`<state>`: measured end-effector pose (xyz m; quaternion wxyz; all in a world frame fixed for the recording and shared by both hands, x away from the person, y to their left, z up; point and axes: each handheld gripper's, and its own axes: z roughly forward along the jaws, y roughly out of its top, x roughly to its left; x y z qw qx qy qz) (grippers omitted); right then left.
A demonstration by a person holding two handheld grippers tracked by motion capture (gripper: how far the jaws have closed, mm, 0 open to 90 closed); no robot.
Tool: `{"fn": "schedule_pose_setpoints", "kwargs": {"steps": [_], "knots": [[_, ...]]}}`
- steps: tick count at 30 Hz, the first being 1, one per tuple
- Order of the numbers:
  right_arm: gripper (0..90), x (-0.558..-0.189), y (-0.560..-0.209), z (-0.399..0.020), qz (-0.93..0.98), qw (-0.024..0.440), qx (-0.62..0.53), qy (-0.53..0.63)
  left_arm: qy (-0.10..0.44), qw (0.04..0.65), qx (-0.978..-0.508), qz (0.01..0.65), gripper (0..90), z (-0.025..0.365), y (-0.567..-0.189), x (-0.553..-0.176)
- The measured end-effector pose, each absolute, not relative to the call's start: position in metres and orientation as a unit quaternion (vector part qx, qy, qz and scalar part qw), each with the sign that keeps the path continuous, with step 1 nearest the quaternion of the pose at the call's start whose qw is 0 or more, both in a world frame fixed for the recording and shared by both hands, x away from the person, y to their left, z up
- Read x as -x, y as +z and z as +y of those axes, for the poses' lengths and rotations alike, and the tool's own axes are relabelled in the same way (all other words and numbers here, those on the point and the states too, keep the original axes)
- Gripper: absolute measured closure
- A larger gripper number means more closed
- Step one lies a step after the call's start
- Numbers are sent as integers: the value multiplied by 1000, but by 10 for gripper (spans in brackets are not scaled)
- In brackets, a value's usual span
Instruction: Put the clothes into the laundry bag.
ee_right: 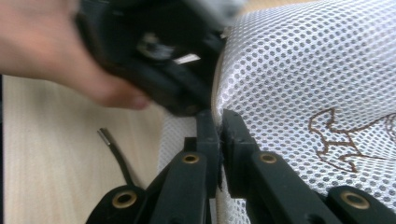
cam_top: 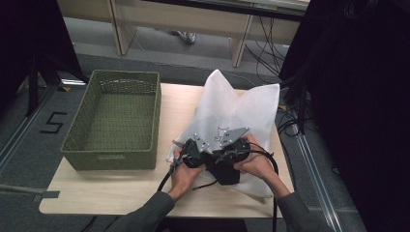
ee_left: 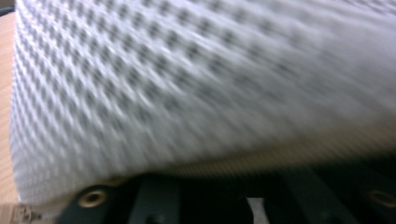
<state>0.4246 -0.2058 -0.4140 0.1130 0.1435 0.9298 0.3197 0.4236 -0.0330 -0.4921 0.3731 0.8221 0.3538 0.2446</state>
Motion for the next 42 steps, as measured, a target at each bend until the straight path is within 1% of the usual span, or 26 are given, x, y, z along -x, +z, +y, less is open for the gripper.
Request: {"fn": "schedule_pose_setpoints", "kwargs": {"steps": [2,3,7,8,9,11,12,13,14,15,17,18,19,24,25,26,27,28,29,30,31,32,34,35,37,42], "knots": [[863,-425,-414,-207,927,125,-146,322,236,379,-825,348,591,-28,-489,-415],[863,-425,-414,-207,927,125,-146,322,234,376,-826,349,591,-25,-487,-412],[836,-426,-416,-207,925,156,-137,319,210,380,-829,351,490,-14,-485,-399],[806,-425,-416,-208,924,165,-144,312,205,381,-831,350,454,-12,-485,-397],[806,-425,-416,-208,924,165,-144,312,192,384,-830,357,454,-10,-485,-394],[750,-424,-415,-209,921,173,-156,312,188,382,-834,350,421,-5,-486,-389],[717,-425,-416,-210,919,201,-146,307,185,383,-833,354,407,-4,-487,-388],[675,-424,-416,-211,917,211,-148,303,169,384,-833,362,402,-2,-488,-385],[632,-423,-416,-212,914,224,-152,303,174,392,-825,369,396,-3,-489,-384],[610,-422,-416,-215,914,225,-154,302,175,388,-830,361,382,-1,-489,-385],[561,-417,-417,-221,910,253,-156,288,165,391,-830,361,368,-3,-490,-383],[558,-416,-417,-223,912,255,-154,284,158,387,-834,361,357,-3,-491,-382],[552,-414,-417,-231,910,278,-148,270,153,378,-844,349,329,-5,-492,-382],[547,-415,-423,-238,913,275,-149,262,145,379,-846,346,289,-16,-498,-384],[590,-416,-428,-235,917,267,-144,259,145,379,-847,344,272,-23,-501,-385],[590,-416,-428,-235,917,267,-144,259,145,379,-847,344,276,-23,-501,-385],[640,-418,-429,-234,919,266,-139,254,152,376,-850,336,276,-28,-503,-387],[749,-421,-432,-234,924,257,-137,248,152,379,-848,338,289,-31,-504,-388],[816,-423,-432,-234,925,255,-136,246,158,377,-849,335,315,-35,-505,-390],[842,-423,-432,-234,925,243,-149,250,163,391,-839,342,354,-41,-507,-392],[858,-426,-431,-236,929,228,-146,254,170,397,-837,338,434,-45,-508,-394],[865,-426,-429,-238,925,223,-149,269,173,396,-839,330,533,-48,-508,-397],[866,-424,-424,-240,923,224,-146,278,182,399,-838,325,680,-55,-508,-402],[867,-423,-421,-241,920,214,-157,289,186,392,-840,325,760,-60,-506,-407],[869,-422,-420,-241,919,204,-159,297,193,390,-840,324,819,-65,-503,-412],[871,-421,-420,-241,921,194,-159,299,212,395,-832,328,840,-76,-497,-422]]}}
